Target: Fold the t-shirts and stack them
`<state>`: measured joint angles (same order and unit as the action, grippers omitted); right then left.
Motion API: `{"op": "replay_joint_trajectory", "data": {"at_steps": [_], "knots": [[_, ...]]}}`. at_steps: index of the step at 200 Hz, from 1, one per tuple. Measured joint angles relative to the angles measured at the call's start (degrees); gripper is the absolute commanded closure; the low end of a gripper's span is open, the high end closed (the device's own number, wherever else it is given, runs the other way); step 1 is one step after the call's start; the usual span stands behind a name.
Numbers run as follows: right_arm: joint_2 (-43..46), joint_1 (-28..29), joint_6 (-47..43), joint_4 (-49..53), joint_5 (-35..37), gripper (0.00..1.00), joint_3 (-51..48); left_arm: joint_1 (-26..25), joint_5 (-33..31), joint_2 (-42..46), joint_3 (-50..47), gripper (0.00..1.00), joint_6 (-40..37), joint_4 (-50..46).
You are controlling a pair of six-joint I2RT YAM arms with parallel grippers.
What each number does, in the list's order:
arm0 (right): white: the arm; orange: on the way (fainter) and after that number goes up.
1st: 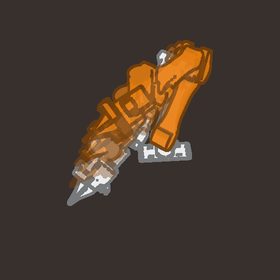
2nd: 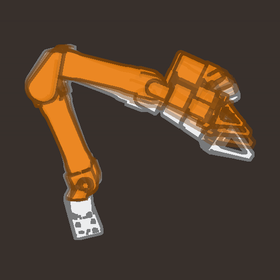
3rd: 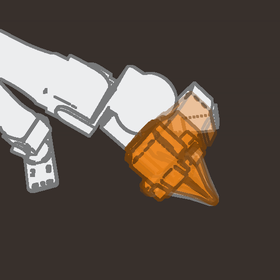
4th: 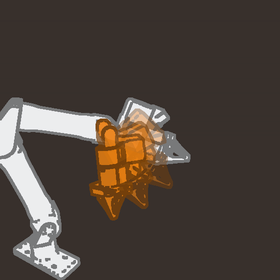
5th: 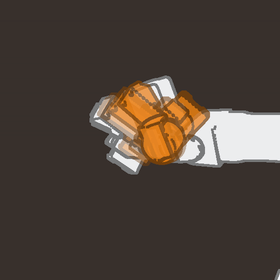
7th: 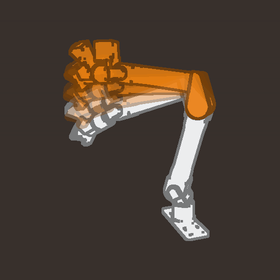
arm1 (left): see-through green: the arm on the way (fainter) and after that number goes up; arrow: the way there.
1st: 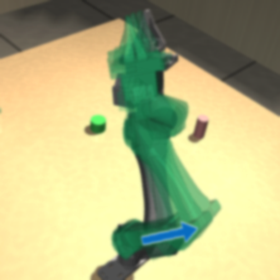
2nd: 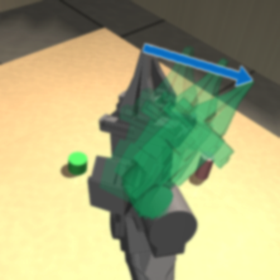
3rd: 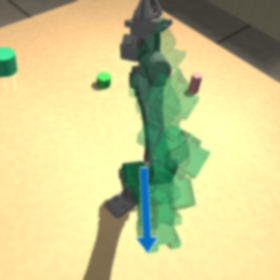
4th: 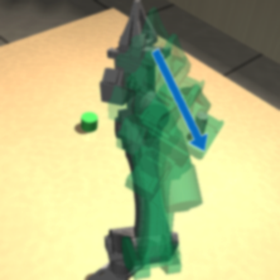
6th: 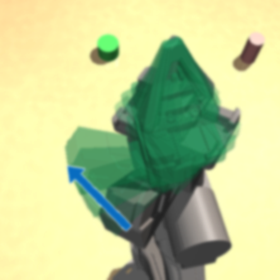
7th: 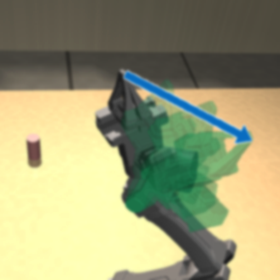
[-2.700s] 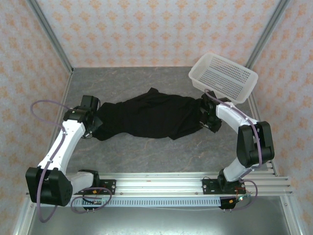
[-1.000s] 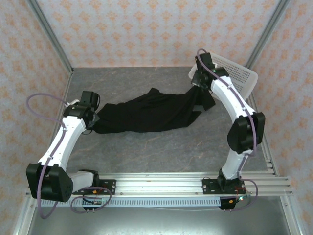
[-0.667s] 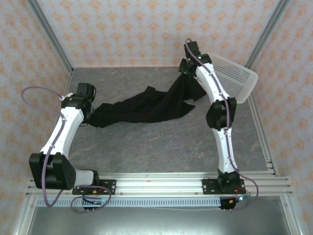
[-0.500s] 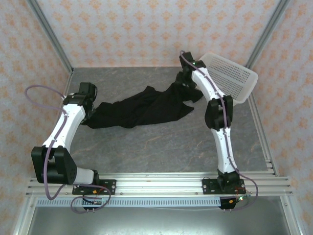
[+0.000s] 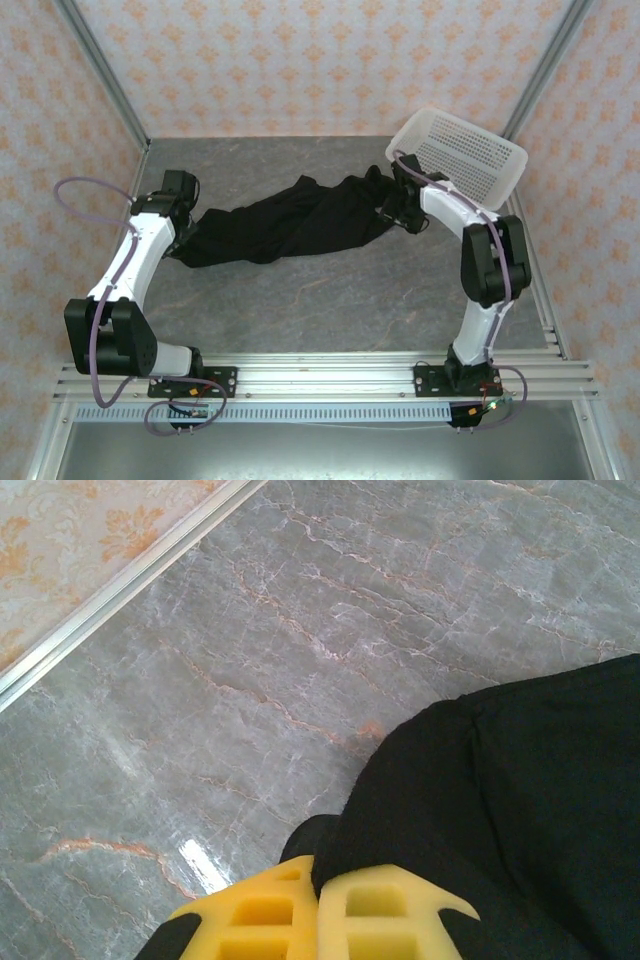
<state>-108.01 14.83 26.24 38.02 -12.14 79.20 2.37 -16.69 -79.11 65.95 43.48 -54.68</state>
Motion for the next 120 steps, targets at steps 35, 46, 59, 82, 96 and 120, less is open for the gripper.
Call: {"op": "replay_joint_trajectory", "data": {"at_steps": [35,46,59,82,96,120], "knots": [[-7.3,-2.05,0.83,-2.32,-1.44,0.54,3.8,0.0,0.39,0.0,0.0,1.0,0.0,0.02],[-8.85,-2.34,1.05,-3.06,-1.68,0.58,4.79,0.0,0.46,0.0,0.0,1.0,0.0,0.02],[-9.73,-2.4,1.64,-3.5,-1.86,0.63,4.92,0.0,0.81,0.0,0.0,1.0,0.0,0.02],[-9.6,-2.49,3.8,-4.87,-2.54,0.85,4.46,0.0,1.09,0.0,0.0,1.0,0.0,0.07],[-9.46,-2.49,4.76,-5.03,-2.54,0.99,3.91,0.0,1.27,0.0,0.0,1.0,0.0,0.07],[-8.09,-2.51,6.56,-5.01,-1.95,1.0,3.37,0.0,1.36,0.0,0.0,1.0,0.0,0.15]]}}
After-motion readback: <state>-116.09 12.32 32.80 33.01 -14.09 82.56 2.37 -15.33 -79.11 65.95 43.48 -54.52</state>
